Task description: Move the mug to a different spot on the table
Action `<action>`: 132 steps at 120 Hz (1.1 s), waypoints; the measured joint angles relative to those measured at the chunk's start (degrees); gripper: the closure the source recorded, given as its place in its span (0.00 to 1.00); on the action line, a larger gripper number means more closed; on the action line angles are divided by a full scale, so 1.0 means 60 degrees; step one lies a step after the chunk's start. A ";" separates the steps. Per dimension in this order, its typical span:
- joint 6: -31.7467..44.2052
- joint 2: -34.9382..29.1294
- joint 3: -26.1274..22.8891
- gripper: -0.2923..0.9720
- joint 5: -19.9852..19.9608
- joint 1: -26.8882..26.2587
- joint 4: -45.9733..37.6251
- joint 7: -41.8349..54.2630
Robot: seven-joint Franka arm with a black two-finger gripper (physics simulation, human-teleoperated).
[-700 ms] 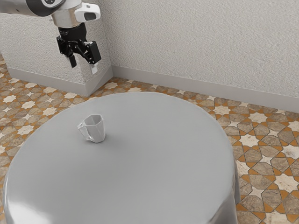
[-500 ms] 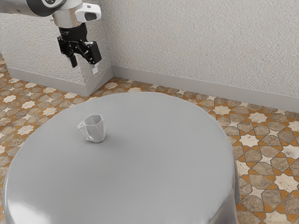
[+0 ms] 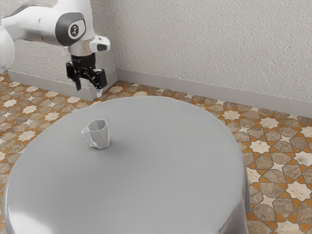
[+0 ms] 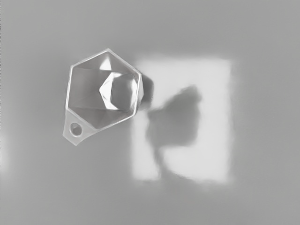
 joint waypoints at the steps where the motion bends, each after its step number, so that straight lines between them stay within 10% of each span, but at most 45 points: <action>1: 0.0042 0.0066 0.0000 0.23 -0.0008 0.0036 -0.0005 0.0002; 67: 0.2611 0.1947 -0.0013 0.23 -0.0735 0.1079 -0.0896 0.0464; 132: 0.3394 0.1110 0.0014 0.23 -0.1026 0.1341 -0.2551 0.3121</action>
